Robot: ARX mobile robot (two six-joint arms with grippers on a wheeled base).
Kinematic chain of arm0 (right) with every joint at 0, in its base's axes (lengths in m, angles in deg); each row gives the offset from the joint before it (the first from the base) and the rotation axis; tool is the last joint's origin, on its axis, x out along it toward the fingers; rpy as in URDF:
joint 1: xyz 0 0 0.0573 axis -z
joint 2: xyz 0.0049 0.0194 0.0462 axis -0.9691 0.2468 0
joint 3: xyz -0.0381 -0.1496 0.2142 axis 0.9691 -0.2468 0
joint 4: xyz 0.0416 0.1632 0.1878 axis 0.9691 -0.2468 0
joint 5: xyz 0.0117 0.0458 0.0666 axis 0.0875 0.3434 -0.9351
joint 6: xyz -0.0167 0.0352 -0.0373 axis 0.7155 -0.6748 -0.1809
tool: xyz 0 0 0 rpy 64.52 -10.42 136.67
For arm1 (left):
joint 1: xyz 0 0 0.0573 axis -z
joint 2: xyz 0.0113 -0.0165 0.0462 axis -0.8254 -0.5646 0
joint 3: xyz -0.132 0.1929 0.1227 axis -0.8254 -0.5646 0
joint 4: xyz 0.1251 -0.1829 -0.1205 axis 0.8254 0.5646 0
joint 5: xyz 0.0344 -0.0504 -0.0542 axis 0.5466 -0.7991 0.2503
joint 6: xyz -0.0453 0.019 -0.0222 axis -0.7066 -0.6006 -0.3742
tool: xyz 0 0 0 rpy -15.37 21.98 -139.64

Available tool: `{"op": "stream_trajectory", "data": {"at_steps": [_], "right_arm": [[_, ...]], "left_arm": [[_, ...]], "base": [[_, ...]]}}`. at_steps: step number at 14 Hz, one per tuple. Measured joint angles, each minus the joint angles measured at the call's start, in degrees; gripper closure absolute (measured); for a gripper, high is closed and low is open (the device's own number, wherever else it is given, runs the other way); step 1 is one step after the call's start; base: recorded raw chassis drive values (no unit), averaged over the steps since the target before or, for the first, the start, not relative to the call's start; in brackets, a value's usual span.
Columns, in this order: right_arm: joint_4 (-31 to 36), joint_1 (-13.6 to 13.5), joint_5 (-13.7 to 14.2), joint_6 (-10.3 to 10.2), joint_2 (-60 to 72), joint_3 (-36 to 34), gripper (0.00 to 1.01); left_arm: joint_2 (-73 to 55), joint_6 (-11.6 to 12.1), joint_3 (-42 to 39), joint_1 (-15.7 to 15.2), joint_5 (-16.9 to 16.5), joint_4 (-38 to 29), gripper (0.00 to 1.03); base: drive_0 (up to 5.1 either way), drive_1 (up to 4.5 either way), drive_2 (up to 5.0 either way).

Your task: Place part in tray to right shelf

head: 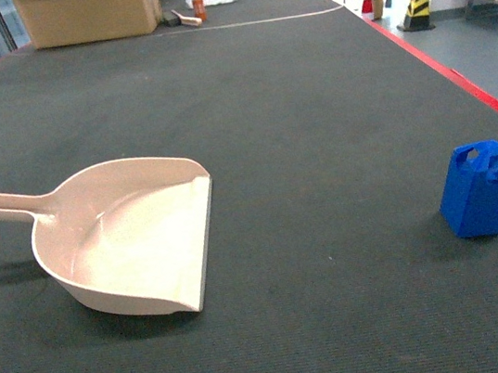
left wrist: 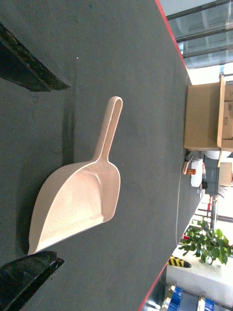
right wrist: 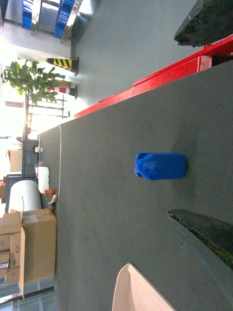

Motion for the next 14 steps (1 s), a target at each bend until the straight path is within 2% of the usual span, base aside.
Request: {"op": "stream_trajectory", "data": {"at_steps": [9,10,11,12,14], "right_arm": [[0.0,0.0,0.0,0.0,0.0,0.0,0.03],[0.0,0.0,0.0,0.0,0.0,0.0,0.03],[0.0,0.0,0.0,0.0,0.0,0.0,0.03],[0.0,0.0,0.0,0.0,0.0,0.0,0.03],[0.0,0.0,0.0,0.0,0.0,0.0,0.03]], "left_arm": [[0.0,0.0,0.0,0.0,0.0,0.0,0.05],[-2.4,-2.7,1.7,2.5,5.3,5.4,0.05],[-10.8,-7.9,3.5,4.5,8.1,3.5,0.05],[-19.9,-16.0,4.0,2.3,4.3,-5.1,0.05],[-47.3,-31.1,6.5,-1.4,-4.5,-29.4,0.05]], "base": [[0.0,0.0,0.0],[0.0,0.0,0.0],[0.0,0.0,0.0],[0.0,0.0,0.0],[0.0,0.0,0.0]]}}
